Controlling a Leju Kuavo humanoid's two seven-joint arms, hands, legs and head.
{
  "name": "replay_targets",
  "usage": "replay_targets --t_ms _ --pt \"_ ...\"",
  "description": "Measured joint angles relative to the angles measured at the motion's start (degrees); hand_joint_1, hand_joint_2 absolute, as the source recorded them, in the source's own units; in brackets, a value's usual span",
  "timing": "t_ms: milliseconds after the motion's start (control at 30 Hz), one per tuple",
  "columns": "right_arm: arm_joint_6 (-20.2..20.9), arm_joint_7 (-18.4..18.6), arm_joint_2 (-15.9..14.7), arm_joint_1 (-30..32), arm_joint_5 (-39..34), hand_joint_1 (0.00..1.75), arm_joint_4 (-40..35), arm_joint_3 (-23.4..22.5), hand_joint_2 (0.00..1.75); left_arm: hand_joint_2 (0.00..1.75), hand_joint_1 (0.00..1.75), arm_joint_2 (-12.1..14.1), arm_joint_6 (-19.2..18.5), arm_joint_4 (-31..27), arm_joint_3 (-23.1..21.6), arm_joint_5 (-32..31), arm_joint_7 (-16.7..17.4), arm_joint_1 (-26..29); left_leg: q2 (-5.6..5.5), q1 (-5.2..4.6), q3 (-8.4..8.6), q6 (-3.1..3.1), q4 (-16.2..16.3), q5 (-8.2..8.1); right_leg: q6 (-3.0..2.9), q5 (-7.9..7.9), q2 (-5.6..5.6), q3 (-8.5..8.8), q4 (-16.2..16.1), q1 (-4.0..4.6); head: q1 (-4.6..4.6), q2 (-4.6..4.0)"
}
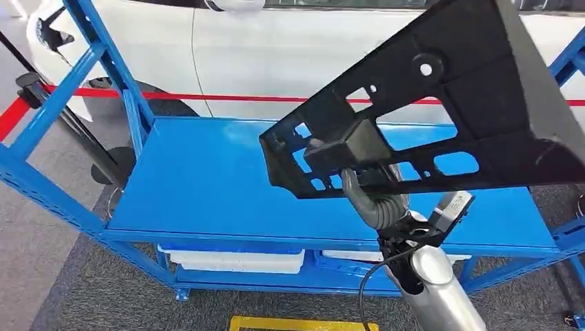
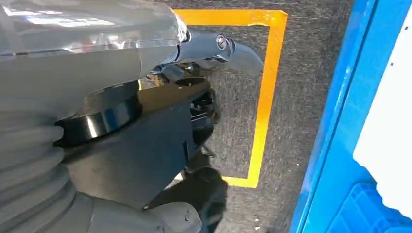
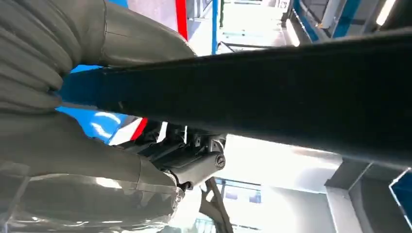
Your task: Take the parts from the cabinet and place them on the table.
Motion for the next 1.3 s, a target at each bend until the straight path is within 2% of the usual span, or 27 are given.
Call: replay_targets --t_ms 67,133,167,200,267,300,333,367,400,467,500,533,633,667,700,733,800,833,867,900,967,1000,1133,1167,1200,1233,1300 --pt "-0.02 -0.04 0.55 -0.12 -0.22 1.75 0.13 0.0 1.75 1.75 0.0 0.04 0.06 0.0 0.0 -0.15 0.11 0.02 -0.06 -0.25 -0.03 -0.63 0.46 -0.17 -1.48 -0.6 0.21 -0.62 0.16 -0.21 -0.22 0.0" --pt "-0.09 -0.04 0.94 -0.2 -0.44 1.75 0.44 -0.02 1.75 1.75 0.0 0.15 -0.07 0.0 0.0 -0.26 0.33 0.05 -0.1 0.05 -0.25 -1.33 0.54 0.05 -2.34 -0.3 0.22 -1.27 0.47 0.0 -0.31 0.0" --pt "-0.09 -0.04 1.18 -0.28 -0.5 1.75 0.48 -0.02 1.75 1.75 0.0 0.17 -0.07 0.0 0.0 -0.35 0.42 0.08 -0.04 0.2 -0.56 -1.61 1.31 -0.75 -2.98 -0.02 0.06 -1.4 0.34 -0.06 -0.37 0.0" --pt "-0.09 -0.11 1.46 -0.3 -0.57 1.75 0.57 -0.02 1.75 1.75 0.0 0.17 -0.07 0.0 -0.02 -0.39 0.44 0.08 0.11 0.2 -1.39 -1.65 3.46 -2.91 -3.32 0.17 0.0 -1.62 0.33 0.03 -0.44 0.0" --pt "-0.09 -0.13 1.79 -0.36 -0.61 1.75 0.72 0.0 1.75 1.75 0.0 0.17 -0.07 0.0 -0.04 -0.66 0.46 0.06 0.1 0.16 -4.66 -1.71 11.81 -8.02 -3.86 0.54 -0.19 -2.18 0.35 0.36 -0.44 0.0" --pt "-0.09 -0.13 1.84 -0.36 -0.61 1.75 0.89 0.0 1.75 1.75 0.0 0.17 -0.07 0.0 -0.04 -0.79 0.46 0.08 0.1 0.16 -6.19 -1.68 15.83 -9.73 -4.08 0.7 -0.28 -2.49 0.39 0.62 -0.44 0.0" --pt "-0.07 -0.11 1.86 -0.35 -0.61 1.75 1.07 0.0 1.75 1.75 0.0 0.17 -0.02 0.0 -0.07 -0.92 0.48 0.09 0.1 0.14 -6.93 -1.52 18.23 -10.11 -4.22 0.9 -0.34 -2.82 0.48 0.93 -0.42 0.0" --pt "-0.07 -0.11 1.88 -0.34 -0.61 1.75 1.18 0.0 1.75 1.75 0.0 0.17 0.0 0.0 -0.09 -1.05 0.52 0.13 0.1 0.08 -6.43 -1.25 17.87 -9.33 -4.27 1.04 -0.35 -3.02 0.51 1.14 -0.42 0.0" --pt "-0.09 -0.11 1.99 -0.35 -0.61 1.75 1.25 0.0 1.75 1.75 0.0 0.2 0.0 0.0 -0.11 -1.36 0.55 0.18 0.09 -0.15 -4.43 -0.68 14.61 -7.14 -4.31 1.23 -0.34 -3.21 0.55 1.41 -0.42 0.0" --pt "-0.09 -0.13 2.14 -0.43 -0.61 1.75 1.27 0.0 1.75 1.75 0.0 0.24 0.02 0.0 -0.11 -1.4 0.57 0.17 0.08 -0.82 1.15 0.75 4.93 -3.06 -4.3 1.57 -0.32 -3.3 0.55 1.82 -0.42 0.0" --pt "-0.09 -0.15 2.21 -0.48 -0.63 1.75 1.27 0.0 1.75 1.75 0.0 0.39 0.02 0.0 -0.13 -1.42 0.61 0.11 0.15 -1.15 3.04 1.7 1.07 -3.75 -4.09 1.85 -0.42 -3.42 0.55 1.79 -0.24 0.0" --pt "-0.09 -0.17 2.23 -0.59 -0.63 1.75 1.27 0.0 1.75 1.75 0.0 0.39 0.04 0.0 -0.15 -1.51 0.61 0.11 0.38 -1.25 3.36 1.16 0.59 -2.97 -3.76 2.11 -0.34 -3.61 0.44 1.8 -0.29 0.0" --pt "-0.17 -0.17 2.32 -0.72 -0.66 1.75 1.38 0.0 1.75 1.75 0.0 0.39 0.15 0.0 -0.26 -1.81 0.68 0.24 0.28 -1.72 2.53 1.29 0.06 -2.07 -2.55 3.32 -0.55 -3.59 -0.23 1.39 -0.35 0.0" --pt "-0.24 -0.17 2.32 -0.89 -0.7 1.75 1.38 -0.02 1.75 1.75 0.0 0.33 0.13 0.02 -0.28 -1.9 0.68 0.35 0.37 -0.77 2.72 1.57 -1.34 -0.94 -2.18 3.24 -0.53 -3.84 -0.05 1.73 -0.29 0.0" --pt "-0.28 -0.15 2.32 -1.04 -0.81 1.75 1.44 -0.09 1.75 1.75 0.0 0.35 0.15 0.02 -0.28 -1.88 0.7 0.27 0.62 -0.95 2.68 1.69 -1.6 -0.31 -1.86 1.89 -0.33 -4.23 0.61 1.57 -0.33 0.0" --pt "-0.46 -0.02 2.32 -1.51 -0.9 1.75 1.53 -0.09 1.75 1.75 0.0 0.35 0.13 0.02 -0.3 -1.9 0.7 0.08 0.7 -0.94 2.06 2.33 -1.68 0.24 -1.67 -1.07 -0.23 -5.23 3.22 1.48 0.04 0.0" --pt "-0.63 0.31 2.32 -2.21 -1.14 1.75 1.81 -0.09 1.75 1.75 0.0 0.35 0.02 0.02 -0.33 -1.9 0.79 0.04 0.75 -0.99 0.77 2.26 -1.51 1.02 -1.21 -6.35 -0.21 -7.79 11.19 1.26 0.08 0.0" --pt "-0.81 0.55 2.32 -2.42 -1.27 1.75 2.03 -0.09 1.75 1.75 0.0 0.35 -0.02 0.02 -0.33 -1.9 0.79 0.09 0.78 -0.99 0.17 2.18 -1.39 1.37 -0.96 -7.5 -0.22 -8.59 14.3 1.11 0.06 -0.02" --pt "-0.92 0.66 2.32 -2.75 -1.4 1.75 2.27 -0.07 1.75 1.75 0.0 0.35 -0.04 0.02 -0.33 -1.9 0.81 0.12 0.78 -0.94 -0.54 2.09 -1.16 1.71 -0.68 -7.1 -0.26 -8.31 15.28 0.91 0.11 0.0" --pt "-0.94 0.74 2.34 -3.09 -1.49 1.75 2.49 -0.07 1.75 1.75 0.0 0.35 -0.04 0.02 -0.35 -1.9 0.81 0.11 0.78 -0.88 -1.15 1.95 -0.84 1.93 -0.54 -5.82 -0.28 -6.95 13.83 0.69 0.11 0.0" --pt "-0.92 0.81 2.38 -3.83 -1.64 1.75 2.84 -0.05 1.75 1.75 0.0 0.33 -0.05 0.02 -0.37 -1.9 0.81 0.11 0.73 -0.73 -2.23 1.63 0.11 2.14 -0.47 -1.98 -0.31 -0.41 4.35 0.35 0.17 0.0" --pt "-0.92 0.85 2.4 -4.16 -1.66 1.75 2.93 -0.04 1.75 1.75 0.0 0.35 -0.07 0.02 -0.37 -1.9 0.81 0.11 0.72 -0.73 -2.64 1.38 0.57 2.19 -0.72 -2.77 -0.31 1.91 -0.27 0.3 0.22 0.0" --pt "-0.96 1.25 2.91 -5.04 -1.75 1.75 3.56 0.09 1.75 1.75 0.0 0.35 -0.18 0.04 -0.42 -1.95 0.85 0.12 0.64 -0.87 -3.31 -0.18 0.6 3.31 -2.27 -1.72 -0.05 1.37 -0.34 1.13 0.13 0.0" --pt "-0.96 1.29 2.99 -5.21 -1.77 1.75 3.76 0.11 1.75 1.75 0.0 0.37 -0.22 0.04 -0.42 -1.95 0.87 0.19 0.54 -0.97 -3.56 -0.5 0.66 3.51 -2.93 -1.22 -0.1 1.14 -0.78 0.68 0.19 0.0" --pt "-1.01 1.29 3.21 -5.54 -1.81 1.75 3.93 0.11 1.75 1.75 0.0 0.39 -0.29 0.04 -0.42 -1.99 0.9 0.25 0.33 -0.66 -4.02 -0.8 1.52 2.29 -3.43 -0.74 -0.44 0.85 -0.89 0.58 0.24 0.0" --pt "-1.14 1.33 3.45 -5.81 -1.84 1.75 4.13 0.2 1.75 1.75 0.0 0.39 -0.37 0.04 -0.44 -2.08 0.92 0.28 0.35 -0.67 -5.09 -1.06 3.91 -0.58 -3.97 -0.33 -0.45 0.28 -0.9 0.55 -0.14 0.0" --pt "-1.2 1.33 3.72 -5.96 -1.97 1.75 4.44 0.22 1.75 1.75 0.0 0.39 -0.48 0.04 -0.55 -2.41 0.9 0.36 0.35 -0.46 -7.78 -1.48 12.12 -6.22 -4.26 0.53 -0.53 -0.83 -0.86 0.69 -0.29 0.0"
